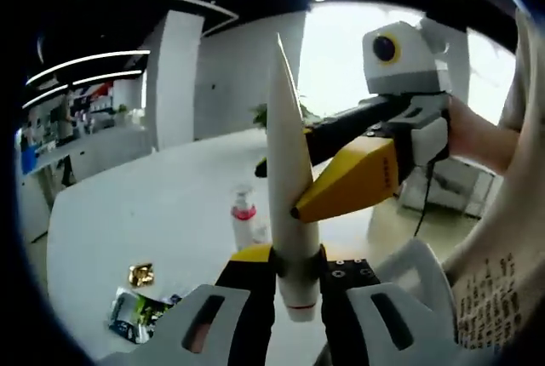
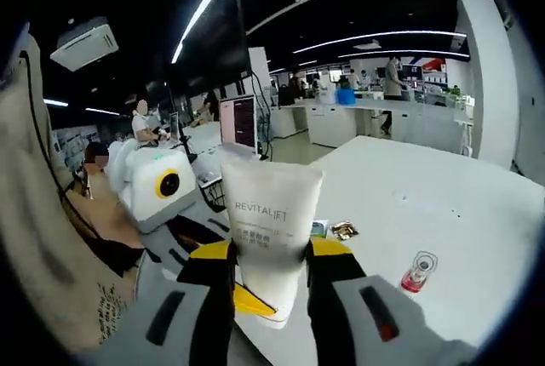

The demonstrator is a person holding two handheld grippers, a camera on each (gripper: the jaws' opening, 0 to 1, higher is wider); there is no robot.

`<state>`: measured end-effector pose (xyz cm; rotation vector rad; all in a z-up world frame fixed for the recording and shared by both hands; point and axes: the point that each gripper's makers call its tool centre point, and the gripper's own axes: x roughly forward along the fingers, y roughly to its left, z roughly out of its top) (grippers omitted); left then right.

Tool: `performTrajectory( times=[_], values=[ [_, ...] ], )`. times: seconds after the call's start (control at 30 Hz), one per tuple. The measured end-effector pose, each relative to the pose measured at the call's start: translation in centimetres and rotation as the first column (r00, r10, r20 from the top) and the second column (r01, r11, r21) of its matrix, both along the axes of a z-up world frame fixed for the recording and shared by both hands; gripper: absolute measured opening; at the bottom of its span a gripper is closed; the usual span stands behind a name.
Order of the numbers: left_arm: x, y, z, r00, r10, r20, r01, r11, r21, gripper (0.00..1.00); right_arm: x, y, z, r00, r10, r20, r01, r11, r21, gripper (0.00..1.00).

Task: Arrange the skincare products in the storage area until every visible bottle or jar stands upright without overlapping.

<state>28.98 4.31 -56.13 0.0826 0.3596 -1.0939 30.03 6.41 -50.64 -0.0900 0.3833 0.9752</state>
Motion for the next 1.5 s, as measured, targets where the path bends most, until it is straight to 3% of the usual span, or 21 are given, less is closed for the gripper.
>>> performTrajectory(
  times=[0.13,0.2,0.27,0.43,0.57,0.97,1.13,1.5],
  values=[
    [-0.9,-0.5,0.0,0.998,-0.066,-0.015,0.066,0.998,-0.013,0.16,-0.4,-0.3,1.4,0.998,0.069,0.002,-0.07,0.996,0.049,0.31],
    [-1.2,-0.6,-0.2,0.996,-0.091,-0.014,0.091,0.996,-0.005,0.16,-0.7,-0.6,1.6,0.993,0.118,0.021,-0.119,0.992,0.03,0.3],
    [-1.7,-0.9,-0.4,0.991,-0.13,-0.014,0.131,0.991,0.009,0.16,-1.5,-0.7,1.3,0.979,0.2,0.032,-0.199,0.98,-0.012,0.29],
    [-2.5,-1.2,-0.5,0.98,-0.197,-0.017,0.198,0.98,0.014,0.16,-2.7,-0.6,1.6,0.947,0.318,0.049,-0.318,0.948,-0.01,0.22],
    [-2.6,-1.4,-0.9,0.969,-0.247,-0.011,0.247,0.967,0.053,0.16,-2.8,-1.0,1.2,0.931,0.361,0.047,-0.36,0.932,-0.028,0.17],
    [-2.0,-2.1,-4.2,0.941,-0.338,-0.024,0.337,0.929,0.155,0.16,-2.6,-1.6,-1.8,0.912,0.411,0.006,-0.411,0.911,-0.037,0.11],
    [-2.2,-2.6,-6.4,0.926,-0.376,-0.043,0.376,0.903,0.206,0.16,-2.8,-2.0,-3.8,0.907,0.421,-0.023,-0.422,0.904,-0.067,0.1],
    [-2.0,-3.4,-10.8,0.914,-0.396,-0.091,0.405,0.874,0.27,0.16,-2.5,-3.3,-8.7,0.913,0.393,-0.113,-0.407,0.901,-0.152,0.1]
  ],
)
